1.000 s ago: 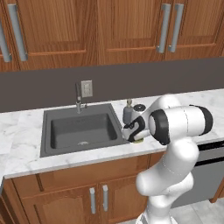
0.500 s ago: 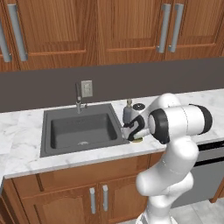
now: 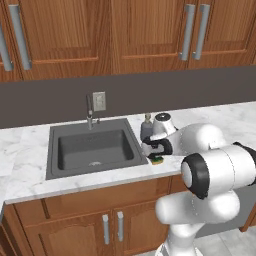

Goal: Restock the sink supplies by placing the sponge and soap dispenser on the counter and next to the sink. Make sure the soap dispenser is upright.

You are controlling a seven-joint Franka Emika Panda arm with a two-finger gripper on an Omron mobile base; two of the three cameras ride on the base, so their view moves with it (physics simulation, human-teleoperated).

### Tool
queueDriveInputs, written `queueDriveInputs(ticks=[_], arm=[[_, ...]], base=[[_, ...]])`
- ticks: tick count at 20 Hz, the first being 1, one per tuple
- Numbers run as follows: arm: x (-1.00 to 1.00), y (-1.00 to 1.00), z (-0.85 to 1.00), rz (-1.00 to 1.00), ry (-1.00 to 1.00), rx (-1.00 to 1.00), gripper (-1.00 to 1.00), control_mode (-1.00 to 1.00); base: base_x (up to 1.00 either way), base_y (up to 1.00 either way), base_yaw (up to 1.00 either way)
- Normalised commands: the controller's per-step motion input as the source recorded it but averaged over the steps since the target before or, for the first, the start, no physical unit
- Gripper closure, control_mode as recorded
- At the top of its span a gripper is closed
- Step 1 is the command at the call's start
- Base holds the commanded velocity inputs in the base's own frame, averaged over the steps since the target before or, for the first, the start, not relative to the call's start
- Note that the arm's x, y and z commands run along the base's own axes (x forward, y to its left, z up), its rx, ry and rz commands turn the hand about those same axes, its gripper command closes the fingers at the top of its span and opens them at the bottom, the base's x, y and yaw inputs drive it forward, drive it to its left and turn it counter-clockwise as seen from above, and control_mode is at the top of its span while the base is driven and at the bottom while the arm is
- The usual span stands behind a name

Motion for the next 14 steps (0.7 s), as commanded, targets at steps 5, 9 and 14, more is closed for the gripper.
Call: queueDriveInputs(ticks=[5, 9, 14], arm=[[-0.24, 0.00, 0.60, -0.08, 0.00, 0.00, -1.00, -1.00], [-0.58, 0.00, 0.65, -0.09, 0.00, 0.00, -1.00, -1.00], [-0.70, 0.00, 0.65, -0.09, 0.00, 0.00, -1.00, -1.00]], base=[[0.00, 0.00, 0.00], [0.00, 0.00, 0.00], [0.00, 0.00, 0.00]])
